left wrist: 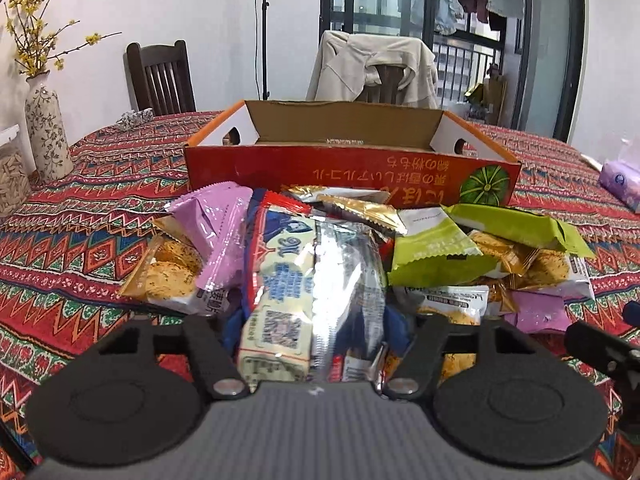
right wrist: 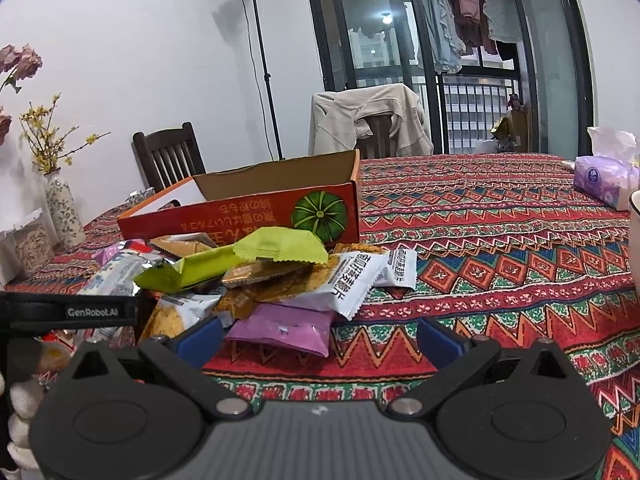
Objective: Organize snacks
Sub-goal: 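Grasp the blue-and-white biscuit pack with the left gripper while the right grasps a lime-green bar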
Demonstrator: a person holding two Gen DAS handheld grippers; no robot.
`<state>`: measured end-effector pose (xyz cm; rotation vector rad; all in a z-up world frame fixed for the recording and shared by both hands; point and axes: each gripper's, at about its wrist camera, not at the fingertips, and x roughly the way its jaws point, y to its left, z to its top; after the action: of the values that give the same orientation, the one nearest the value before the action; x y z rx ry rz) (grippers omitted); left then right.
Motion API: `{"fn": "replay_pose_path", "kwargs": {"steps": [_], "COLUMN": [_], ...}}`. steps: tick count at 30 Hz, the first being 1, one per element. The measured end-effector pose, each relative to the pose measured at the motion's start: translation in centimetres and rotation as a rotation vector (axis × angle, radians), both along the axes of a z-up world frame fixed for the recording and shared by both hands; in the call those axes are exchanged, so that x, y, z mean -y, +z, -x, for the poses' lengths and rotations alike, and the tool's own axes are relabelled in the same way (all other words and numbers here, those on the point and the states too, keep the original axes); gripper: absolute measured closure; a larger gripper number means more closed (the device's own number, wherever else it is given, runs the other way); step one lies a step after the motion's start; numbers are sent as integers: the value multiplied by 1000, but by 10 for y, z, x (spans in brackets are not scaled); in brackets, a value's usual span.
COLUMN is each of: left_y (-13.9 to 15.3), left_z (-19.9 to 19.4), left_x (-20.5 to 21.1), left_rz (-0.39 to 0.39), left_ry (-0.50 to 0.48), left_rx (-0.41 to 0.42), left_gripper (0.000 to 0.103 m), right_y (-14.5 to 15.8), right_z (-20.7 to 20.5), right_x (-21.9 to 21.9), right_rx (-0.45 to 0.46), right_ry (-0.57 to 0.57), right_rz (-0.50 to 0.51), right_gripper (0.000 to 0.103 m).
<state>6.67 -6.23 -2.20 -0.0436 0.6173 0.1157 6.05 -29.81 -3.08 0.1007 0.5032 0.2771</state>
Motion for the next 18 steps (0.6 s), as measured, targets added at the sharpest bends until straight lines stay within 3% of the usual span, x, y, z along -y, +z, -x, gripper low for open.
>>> {"fn": "replay_pose_path", "kwargs": {"steps": [6, 12, 18], "left_y": [4, 21, 37], "left_z": [9, 26, 31], "left_x": [-10, -20, -34], "left_rz": [34, 53, 74], "left_ry": [-9, -23, -21], "left_rx": [19, 90, 139], "left_gripper": [41, 41, 41], "right_y": [0, 6, 28], "right_z": [1, 7, 3], "right_x": [-2, -3, -11], "right_rx": [5, 34, 99], "right_ry": [-3, 0, 39], "right_rz": [5, 6, 37], "right_gripper": [0, 0, 1]}}
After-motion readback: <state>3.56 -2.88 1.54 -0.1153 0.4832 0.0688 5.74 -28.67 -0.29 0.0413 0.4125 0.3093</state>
